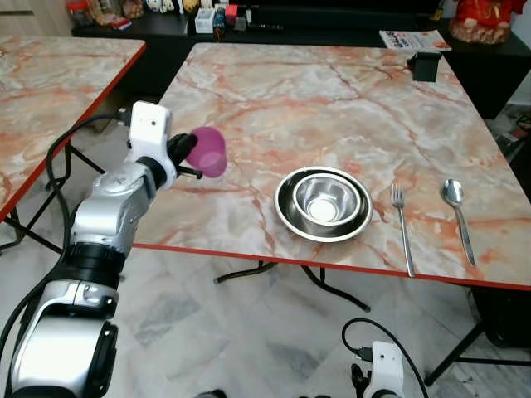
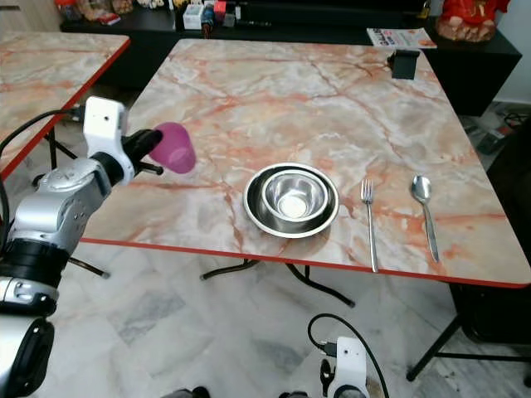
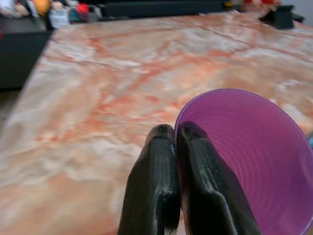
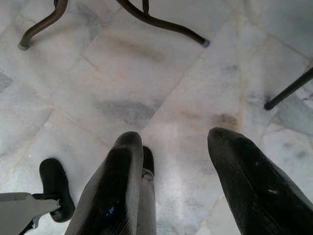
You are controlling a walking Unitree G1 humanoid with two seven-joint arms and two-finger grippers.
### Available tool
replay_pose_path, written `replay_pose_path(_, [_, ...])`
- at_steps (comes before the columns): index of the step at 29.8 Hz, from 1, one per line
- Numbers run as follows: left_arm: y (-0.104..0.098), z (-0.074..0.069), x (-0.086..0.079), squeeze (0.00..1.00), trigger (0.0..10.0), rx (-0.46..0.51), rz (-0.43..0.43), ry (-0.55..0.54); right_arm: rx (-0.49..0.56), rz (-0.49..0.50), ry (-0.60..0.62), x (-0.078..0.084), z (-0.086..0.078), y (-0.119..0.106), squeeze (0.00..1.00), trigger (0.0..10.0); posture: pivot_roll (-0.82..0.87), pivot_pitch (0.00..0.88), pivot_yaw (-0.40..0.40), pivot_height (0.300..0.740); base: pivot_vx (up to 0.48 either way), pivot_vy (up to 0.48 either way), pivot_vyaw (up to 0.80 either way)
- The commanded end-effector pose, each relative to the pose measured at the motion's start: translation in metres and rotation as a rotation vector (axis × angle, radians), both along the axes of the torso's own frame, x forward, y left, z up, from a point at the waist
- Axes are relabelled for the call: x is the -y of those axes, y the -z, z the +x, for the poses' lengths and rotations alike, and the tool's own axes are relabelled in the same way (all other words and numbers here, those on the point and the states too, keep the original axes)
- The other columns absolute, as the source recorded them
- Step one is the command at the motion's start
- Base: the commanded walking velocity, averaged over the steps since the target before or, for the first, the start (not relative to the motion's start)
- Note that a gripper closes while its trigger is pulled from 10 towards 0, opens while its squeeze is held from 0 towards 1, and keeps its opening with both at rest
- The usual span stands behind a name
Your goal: Setting the table
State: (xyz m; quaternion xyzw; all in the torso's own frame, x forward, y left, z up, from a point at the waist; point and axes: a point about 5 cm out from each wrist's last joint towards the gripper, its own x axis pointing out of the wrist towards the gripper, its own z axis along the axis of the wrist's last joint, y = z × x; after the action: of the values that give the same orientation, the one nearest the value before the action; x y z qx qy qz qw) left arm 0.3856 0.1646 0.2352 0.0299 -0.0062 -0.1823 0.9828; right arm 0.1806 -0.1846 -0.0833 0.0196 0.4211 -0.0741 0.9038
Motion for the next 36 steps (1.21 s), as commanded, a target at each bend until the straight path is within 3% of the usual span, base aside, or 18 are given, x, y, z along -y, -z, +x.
replay_pose_path(1, [0.004,0.000,0.010,0.00,10.0,-0.029,0.026,0.028,-0.019,0.004,0.020,0.000,-0.006,0.003,0.00,10.0,0.02,0.145,0.026,0.740,0.000,0.000,0.00])
replay_pose_path(4, [0.017,0.000,0.023,0.00,10.0,-0.084,-0.001,0.041,-0.019,0.004,0.028,0.001,-0.007,0.003,0.00,10.0,0.01,0.145,0.026,0.740,0.000,0.000,0.00])
replay_pose_path(13, [0.025,0.003,0.027,0.00,10.0,-0.201,-0.043,-0.007,-0.020,0.002,0.035,0.003,-0.007,0.003,0.00,10.0,0.02,0.150,0.027,0.740,0.000,0.000,0.00])
replay_pose_path(22, [0.028,0.006,0.025,0.00,10.0,-0.243,-0.030,-0.035,-0.018,0.005,0.038,0.001,-0.007,0.003,0.00,10.0,0.02,0.148,0.031,0.740,0.000,0.000,0.00])
replay_pose_path(36, [0.036,0.010,0.042,0.00,10.0,-0.278,-0.059,-0.017,-0.022,0.006,0.048,0.002,-0.009,0.004,0.00,10.0,0.01,0.145,0.035,0.740,0.000,0.000,0.00])
